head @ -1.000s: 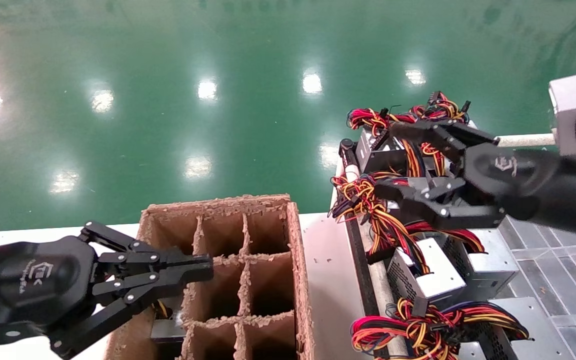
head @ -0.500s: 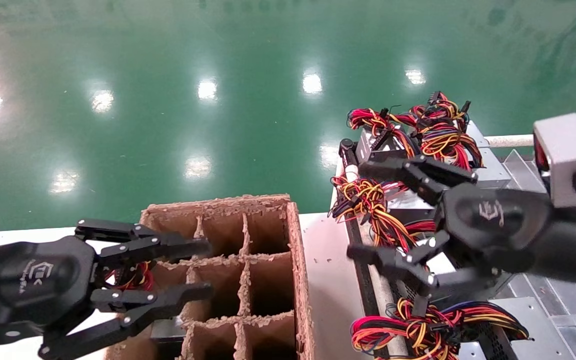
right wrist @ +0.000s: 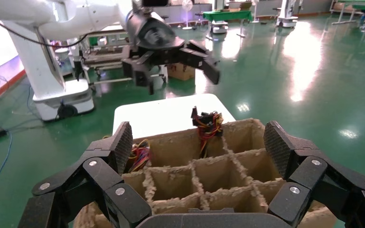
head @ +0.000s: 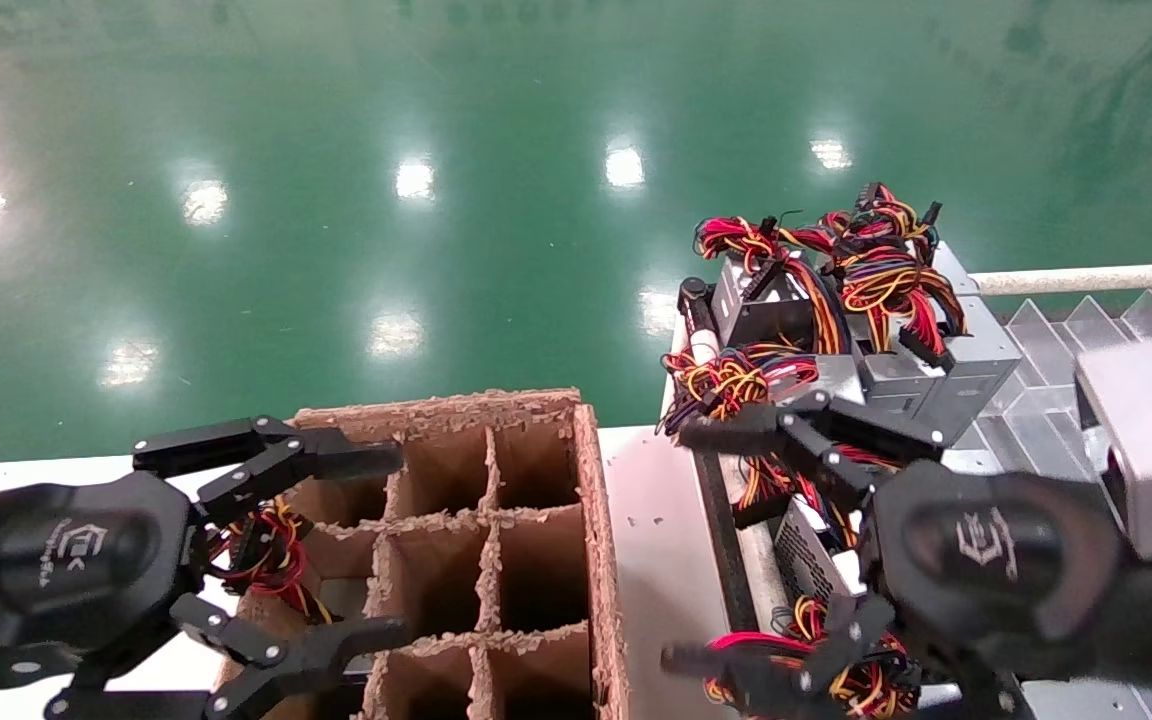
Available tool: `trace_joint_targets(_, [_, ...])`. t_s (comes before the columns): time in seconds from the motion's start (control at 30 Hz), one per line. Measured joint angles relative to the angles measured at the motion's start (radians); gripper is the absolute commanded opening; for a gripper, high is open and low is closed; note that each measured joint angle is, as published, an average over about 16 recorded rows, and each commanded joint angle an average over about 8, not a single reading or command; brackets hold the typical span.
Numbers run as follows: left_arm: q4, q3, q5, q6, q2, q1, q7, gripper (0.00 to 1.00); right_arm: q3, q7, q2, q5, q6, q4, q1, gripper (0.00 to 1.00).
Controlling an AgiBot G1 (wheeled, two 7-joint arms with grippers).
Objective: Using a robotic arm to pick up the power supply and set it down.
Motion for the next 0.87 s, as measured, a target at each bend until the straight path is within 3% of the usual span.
trace_joint_targets(0.27, [0.0,0.0,0.0,0.0,0.0,0.0,0.0,1.0,0.059,0.026,0.005,-0.026,0.004,0.064,-0.045,1.0])
trace_joint_targets(0.87, [0.0,0.0,0.0,0.0,0.0,0.0,0.0,1.0,0.046,0.022,0.004,-0.021,0.005,0.049,-0.035,1.0])
